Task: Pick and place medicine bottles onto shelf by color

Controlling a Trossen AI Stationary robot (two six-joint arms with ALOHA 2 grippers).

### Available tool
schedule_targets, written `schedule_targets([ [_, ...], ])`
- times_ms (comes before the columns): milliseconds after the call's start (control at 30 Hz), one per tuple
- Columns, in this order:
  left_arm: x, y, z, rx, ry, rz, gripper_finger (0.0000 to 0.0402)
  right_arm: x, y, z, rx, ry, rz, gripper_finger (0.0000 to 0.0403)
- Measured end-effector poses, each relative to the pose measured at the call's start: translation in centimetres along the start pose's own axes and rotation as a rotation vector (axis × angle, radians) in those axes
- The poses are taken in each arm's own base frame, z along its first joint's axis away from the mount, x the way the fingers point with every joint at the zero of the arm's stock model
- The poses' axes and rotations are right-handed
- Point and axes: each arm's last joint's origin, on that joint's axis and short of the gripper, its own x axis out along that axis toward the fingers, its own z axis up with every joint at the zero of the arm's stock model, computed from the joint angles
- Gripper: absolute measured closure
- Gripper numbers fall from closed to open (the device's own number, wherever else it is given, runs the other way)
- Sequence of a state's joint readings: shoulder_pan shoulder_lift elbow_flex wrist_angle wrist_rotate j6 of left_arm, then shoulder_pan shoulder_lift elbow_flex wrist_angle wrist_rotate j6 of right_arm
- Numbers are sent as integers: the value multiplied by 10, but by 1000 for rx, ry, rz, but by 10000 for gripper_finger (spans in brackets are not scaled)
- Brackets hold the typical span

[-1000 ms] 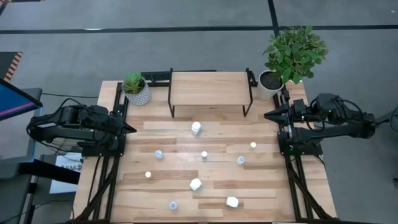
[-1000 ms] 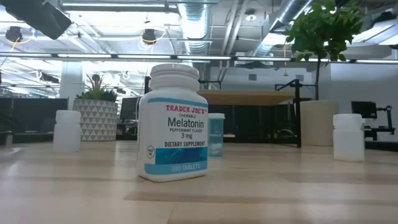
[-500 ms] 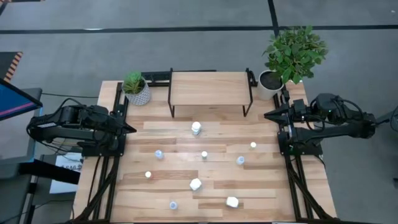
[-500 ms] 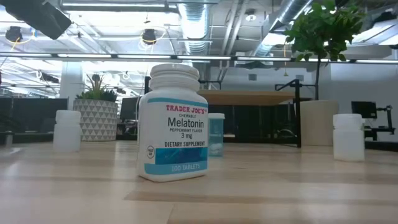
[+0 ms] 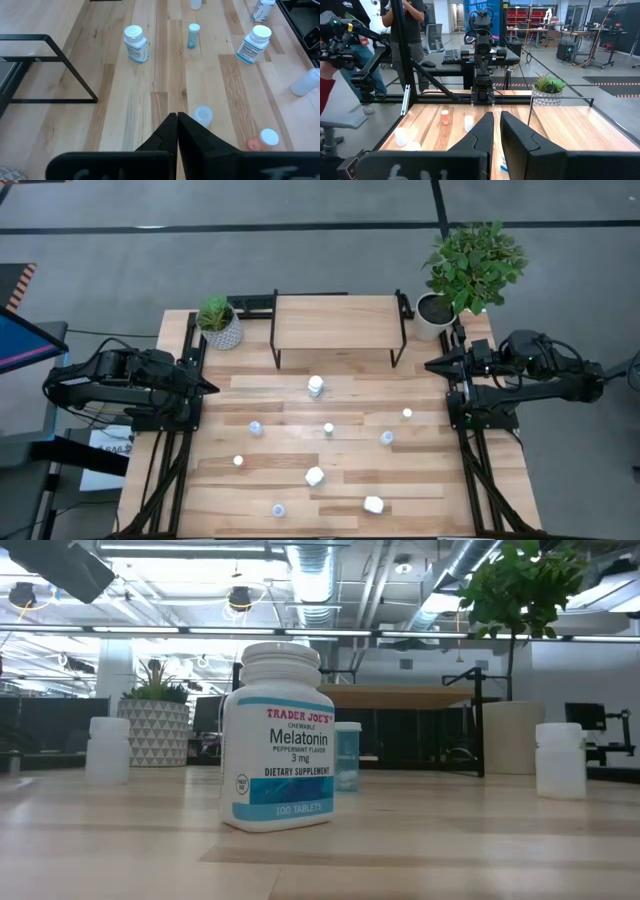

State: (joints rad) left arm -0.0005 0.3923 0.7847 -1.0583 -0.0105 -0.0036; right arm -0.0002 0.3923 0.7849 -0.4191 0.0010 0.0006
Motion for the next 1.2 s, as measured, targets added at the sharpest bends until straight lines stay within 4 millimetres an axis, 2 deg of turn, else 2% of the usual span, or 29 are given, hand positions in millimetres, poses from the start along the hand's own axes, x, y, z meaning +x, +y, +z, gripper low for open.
schedule_targets([
  [200, 0, 0, 0, 47, 0, 6, 401, 0, 0, 0, 0, 0, 0, 343],
  [633, 0, 0, 0, 33, -2, 9, 401, 0, 0, 0, 0, 0, 0, 343],
  [1200, 0, 2, 2, -235, -25, 54, 401, 0, 0, 0, 30, -4, 0, 343],
])
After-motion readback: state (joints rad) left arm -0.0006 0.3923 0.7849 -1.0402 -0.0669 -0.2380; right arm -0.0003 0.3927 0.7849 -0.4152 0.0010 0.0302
